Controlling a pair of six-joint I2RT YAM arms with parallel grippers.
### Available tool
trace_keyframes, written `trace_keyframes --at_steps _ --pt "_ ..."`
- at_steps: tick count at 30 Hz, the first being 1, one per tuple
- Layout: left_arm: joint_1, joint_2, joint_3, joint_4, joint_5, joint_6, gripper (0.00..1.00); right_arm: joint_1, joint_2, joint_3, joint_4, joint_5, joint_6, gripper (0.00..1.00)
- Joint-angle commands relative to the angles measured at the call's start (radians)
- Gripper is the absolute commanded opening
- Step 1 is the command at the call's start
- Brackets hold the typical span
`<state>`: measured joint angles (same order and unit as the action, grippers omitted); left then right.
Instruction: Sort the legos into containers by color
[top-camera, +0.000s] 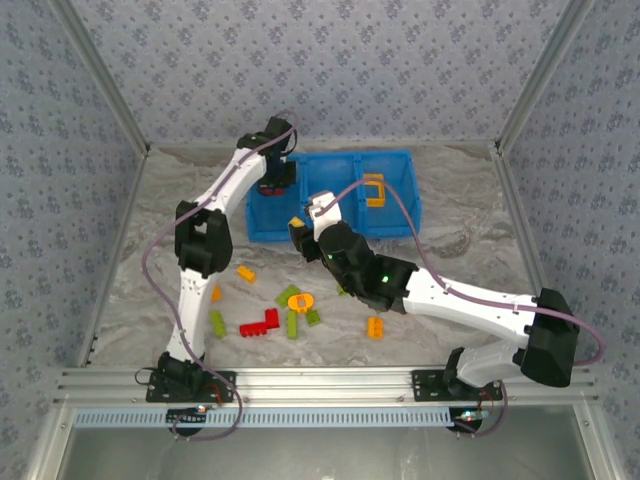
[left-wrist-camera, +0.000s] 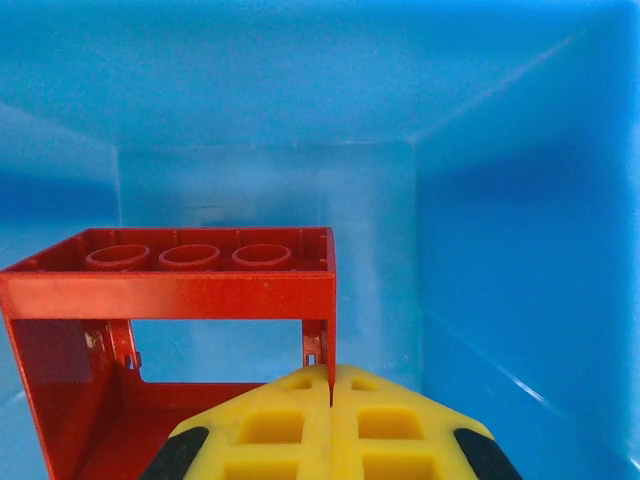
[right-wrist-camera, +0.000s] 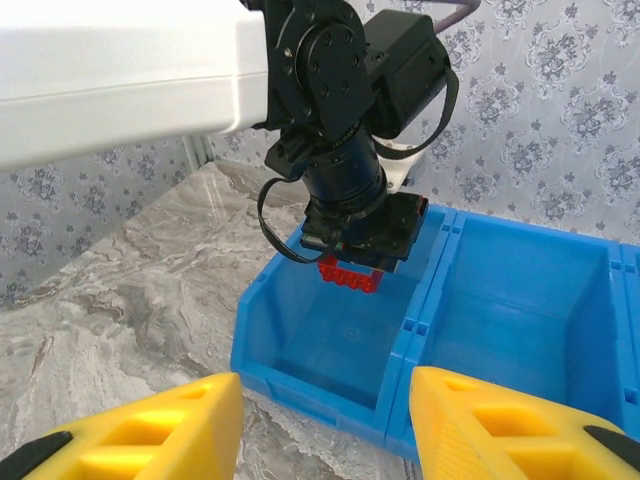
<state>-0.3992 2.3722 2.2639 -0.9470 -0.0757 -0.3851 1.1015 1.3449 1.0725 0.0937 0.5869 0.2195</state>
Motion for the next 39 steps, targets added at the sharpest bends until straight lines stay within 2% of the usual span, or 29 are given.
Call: trace_keyframes --at_steps 1,23,29,38,39 --pt "0.008 0.029 0.051 -0.022 -0.044 0.019 0.00 -0.009 0.005 0.037 -0.020 -0.007 0.028 0.51" --pt "0.007 0.124 0.100 -0.021 -0.121 0.015 0.01 -0.026 -0.013 0.008 -0.079 -0.025 0.124 0.53" --pt "0.005 0.113 0.109 -0.051 -0.123 0.015 0.28 -0.026 -0.041 -0.010 -0.097 -0.022 0.143 0.54" --pt "-0.032 -0.025 0.098 -0.082 -0.167 0.000 0.31 -0.027 -0.127 -0.036 -0.160 0.004 0.144 0.54" --pt "-0.041 -0.057 0.092 -0.082 -0.180 -0.007 0.35 -0.029 -0.138 -0.034 -0.178 0.009 0.145 0.54"
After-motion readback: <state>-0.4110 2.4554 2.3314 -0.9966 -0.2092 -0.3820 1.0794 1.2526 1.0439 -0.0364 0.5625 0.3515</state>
